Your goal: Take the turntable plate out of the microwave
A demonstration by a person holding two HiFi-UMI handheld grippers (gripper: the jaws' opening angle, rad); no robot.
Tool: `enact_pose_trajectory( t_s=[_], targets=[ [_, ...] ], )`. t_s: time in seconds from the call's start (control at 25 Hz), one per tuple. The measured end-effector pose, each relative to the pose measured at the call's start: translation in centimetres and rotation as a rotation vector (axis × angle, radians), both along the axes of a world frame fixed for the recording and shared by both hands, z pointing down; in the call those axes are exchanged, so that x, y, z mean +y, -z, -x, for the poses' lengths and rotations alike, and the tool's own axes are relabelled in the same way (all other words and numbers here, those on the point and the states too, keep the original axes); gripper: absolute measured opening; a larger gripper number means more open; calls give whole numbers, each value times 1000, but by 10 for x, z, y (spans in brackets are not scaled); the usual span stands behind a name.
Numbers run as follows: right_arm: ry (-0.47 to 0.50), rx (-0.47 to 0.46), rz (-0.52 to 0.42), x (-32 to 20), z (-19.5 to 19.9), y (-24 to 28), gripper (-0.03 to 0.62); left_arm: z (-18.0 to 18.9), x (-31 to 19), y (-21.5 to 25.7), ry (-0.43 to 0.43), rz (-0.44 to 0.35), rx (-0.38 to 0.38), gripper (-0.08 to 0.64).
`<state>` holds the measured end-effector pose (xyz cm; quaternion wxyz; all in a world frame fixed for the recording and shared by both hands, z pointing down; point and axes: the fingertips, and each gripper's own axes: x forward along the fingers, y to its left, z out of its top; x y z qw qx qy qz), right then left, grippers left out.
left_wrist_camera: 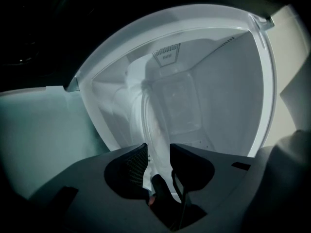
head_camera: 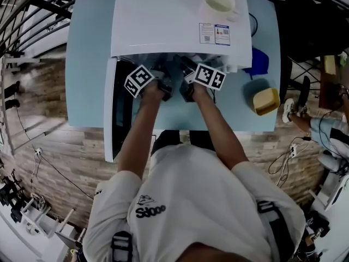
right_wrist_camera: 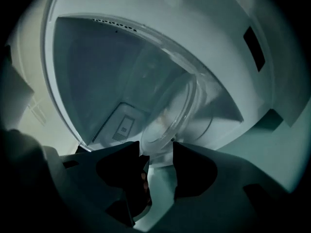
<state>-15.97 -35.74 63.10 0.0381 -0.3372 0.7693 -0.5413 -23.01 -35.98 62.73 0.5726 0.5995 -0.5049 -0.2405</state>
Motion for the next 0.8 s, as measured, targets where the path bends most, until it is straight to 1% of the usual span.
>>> enact_pose_trajectory(
  t_s=[0.08, 0.2, 0.28, 0.36, 0.4, 0.56, 0.68, 0.72, 0.8],
  targets=[
    [-29, -15, 16, -5, 3, -3, 178, 0, 1, 1, 3, 6, -2, 153],
    [-59, -42, 18, -15, 8, 0, 178, 1, 0, 5, 7, -6, 6, 153],
    [-77, -53, 27, -19, 9, -1, 174, 2, 0, 7, 8, -14, 4, 132],
    [-100, -75, 53, -20, 8, -5, 139, 3, 0, 8, 9, -18, -2, 126],
    [-112, -96, 73, -20, 7, -7, 98, 3, 0, 7, 9, -18, -5, 127],
    [-152, -258, 158, -20, 4, -9, 46, 2, 4, 1, 2, -2, -17, 127],
    [-145, -279, 162, -18, 2, -9, 44, 0, 10, -1, -9, 6, -47, 120],
    [-142, -285, 165, -16, 2, -8, 44, 1, 11, -2, -8, 10, -56, 108],
    [-143, -301, 172, -11, 1, -7, 43, 2, 12, -2, 7, 12, -46, 104]
  ],
)
